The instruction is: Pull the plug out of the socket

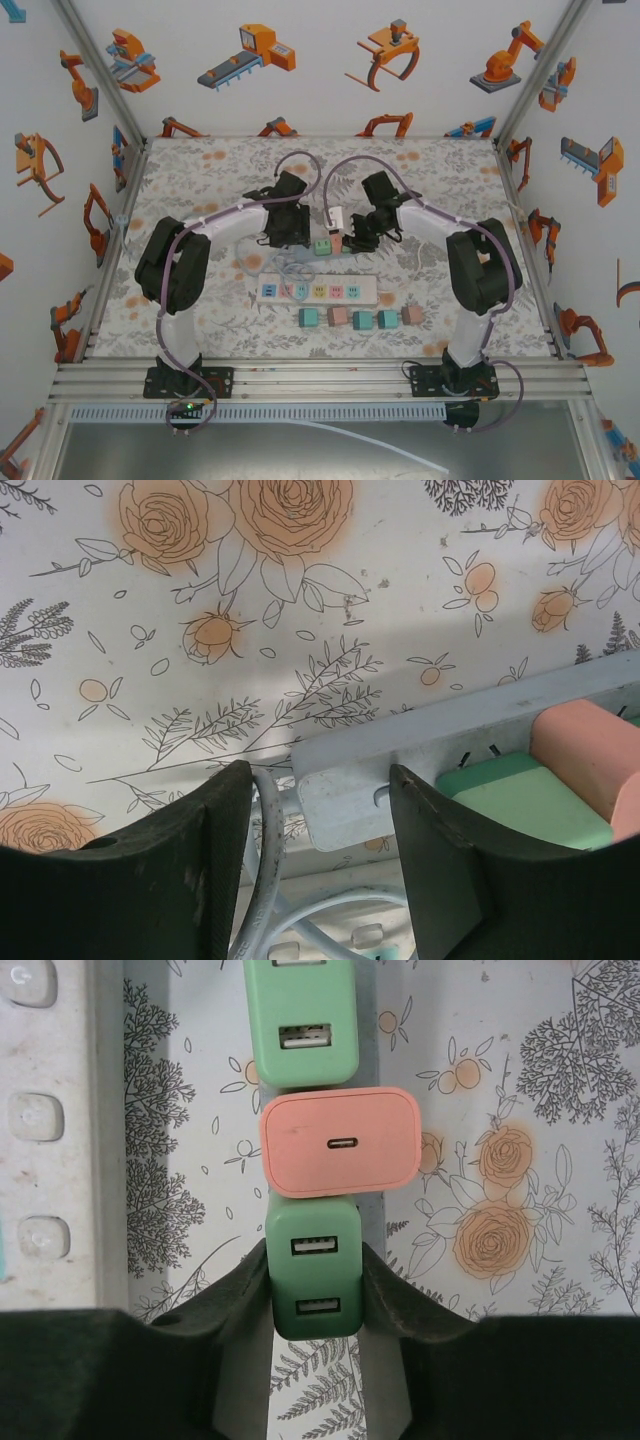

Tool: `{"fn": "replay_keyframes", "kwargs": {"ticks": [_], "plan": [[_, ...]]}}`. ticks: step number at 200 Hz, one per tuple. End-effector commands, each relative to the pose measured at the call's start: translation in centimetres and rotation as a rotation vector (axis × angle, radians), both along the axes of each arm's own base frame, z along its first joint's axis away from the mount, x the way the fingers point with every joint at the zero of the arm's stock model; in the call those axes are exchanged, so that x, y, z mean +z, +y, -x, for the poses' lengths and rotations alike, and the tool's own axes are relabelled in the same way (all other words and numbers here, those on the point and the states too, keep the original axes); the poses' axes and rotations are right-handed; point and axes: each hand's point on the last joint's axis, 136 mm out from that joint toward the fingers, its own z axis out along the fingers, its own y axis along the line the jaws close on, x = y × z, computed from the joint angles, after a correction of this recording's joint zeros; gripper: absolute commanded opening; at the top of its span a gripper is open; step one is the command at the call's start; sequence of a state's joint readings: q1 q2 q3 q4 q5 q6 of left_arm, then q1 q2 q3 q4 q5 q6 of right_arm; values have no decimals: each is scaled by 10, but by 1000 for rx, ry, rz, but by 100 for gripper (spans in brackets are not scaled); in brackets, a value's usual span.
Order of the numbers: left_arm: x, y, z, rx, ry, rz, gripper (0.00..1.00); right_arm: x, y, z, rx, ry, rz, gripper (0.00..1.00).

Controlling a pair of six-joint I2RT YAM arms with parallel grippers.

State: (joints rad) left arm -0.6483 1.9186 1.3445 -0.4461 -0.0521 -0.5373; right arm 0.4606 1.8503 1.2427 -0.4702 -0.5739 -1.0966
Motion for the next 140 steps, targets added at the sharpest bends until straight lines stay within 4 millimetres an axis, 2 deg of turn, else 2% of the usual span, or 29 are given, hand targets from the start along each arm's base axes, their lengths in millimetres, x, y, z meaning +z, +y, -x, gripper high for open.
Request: {"fn": "replay_keyframes", "kwargs": {"ticks": [1,44,66,94,106,129,140], "plan": [[-30,11,15,-30,73,-93,53,0,7,-3,18,-28,-21,25],[-41,11,25,-44,89,-148,49,20,15,-1,17,-18,-64,16],[-43,17,25,-19,70,-174,48,30,19,-2,3,-6,-101,11],[-44,27,25,-2,37,-237,47,41,25,-5,-24,35,-144,9],[-45,27,25,-4,29,-251,47,41,25,-6,-21,41,-133,6],[-45,28,27,-12,3,-279,46,24,21,2,39,3,-11,1],[-46,28,27,-14,-3,-289,46,26,21,4,51,-10,-14,0]]}}
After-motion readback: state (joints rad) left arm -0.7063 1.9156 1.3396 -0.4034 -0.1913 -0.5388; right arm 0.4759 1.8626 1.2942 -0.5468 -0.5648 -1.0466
